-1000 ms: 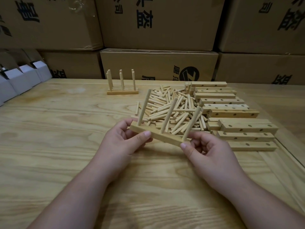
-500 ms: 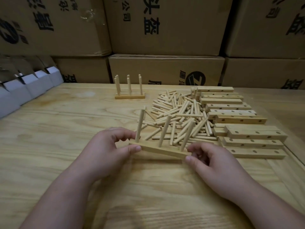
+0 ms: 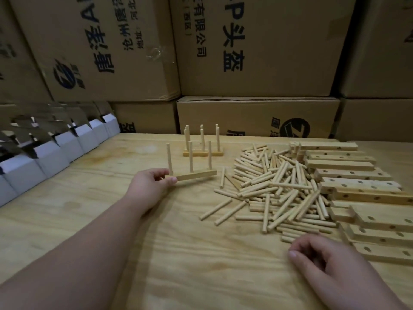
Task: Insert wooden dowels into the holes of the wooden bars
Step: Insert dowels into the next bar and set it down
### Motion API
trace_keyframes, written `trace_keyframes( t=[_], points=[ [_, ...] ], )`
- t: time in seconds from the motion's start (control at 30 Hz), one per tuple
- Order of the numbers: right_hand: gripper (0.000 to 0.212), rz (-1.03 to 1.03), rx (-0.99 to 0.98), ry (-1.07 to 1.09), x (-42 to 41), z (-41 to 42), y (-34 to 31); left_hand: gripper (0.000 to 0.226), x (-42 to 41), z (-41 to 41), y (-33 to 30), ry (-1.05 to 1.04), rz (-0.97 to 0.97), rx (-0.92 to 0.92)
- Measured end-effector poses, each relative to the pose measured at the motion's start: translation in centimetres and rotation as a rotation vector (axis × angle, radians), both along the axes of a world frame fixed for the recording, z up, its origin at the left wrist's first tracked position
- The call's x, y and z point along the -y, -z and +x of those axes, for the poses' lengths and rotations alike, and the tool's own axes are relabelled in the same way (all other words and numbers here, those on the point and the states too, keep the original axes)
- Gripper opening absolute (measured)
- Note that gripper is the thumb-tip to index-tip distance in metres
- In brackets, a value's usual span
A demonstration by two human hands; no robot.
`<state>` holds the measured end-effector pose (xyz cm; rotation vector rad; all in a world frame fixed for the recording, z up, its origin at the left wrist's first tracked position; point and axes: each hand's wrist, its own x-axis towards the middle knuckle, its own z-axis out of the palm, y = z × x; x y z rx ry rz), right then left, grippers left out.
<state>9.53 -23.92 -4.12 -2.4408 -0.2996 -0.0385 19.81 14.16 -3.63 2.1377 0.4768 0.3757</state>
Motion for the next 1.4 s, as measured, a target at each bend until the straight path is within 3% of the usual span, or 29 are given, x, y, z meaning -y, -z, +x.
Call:
trace_keyframes(
  t=[0.23,0.4,1.4],
  points=[
    [0.027,0.012,-0.047,0.071,-0.6,0.5,0.1,0.042,-0.3,5.8,1.5,0.022,0.107,0.014],
    [0.025,-0.048,0.003,0.118,-0.7,0.8,0.3,0.034,-0.2,8.7,1.7,0.019,0.319,-0.021],
    [0.02,-0.039,0.051,0.122,-0.8,0.6,0.4,0.022,-1.1,14.3,2.7,-0.046,0.309,0.072]
  ],
)
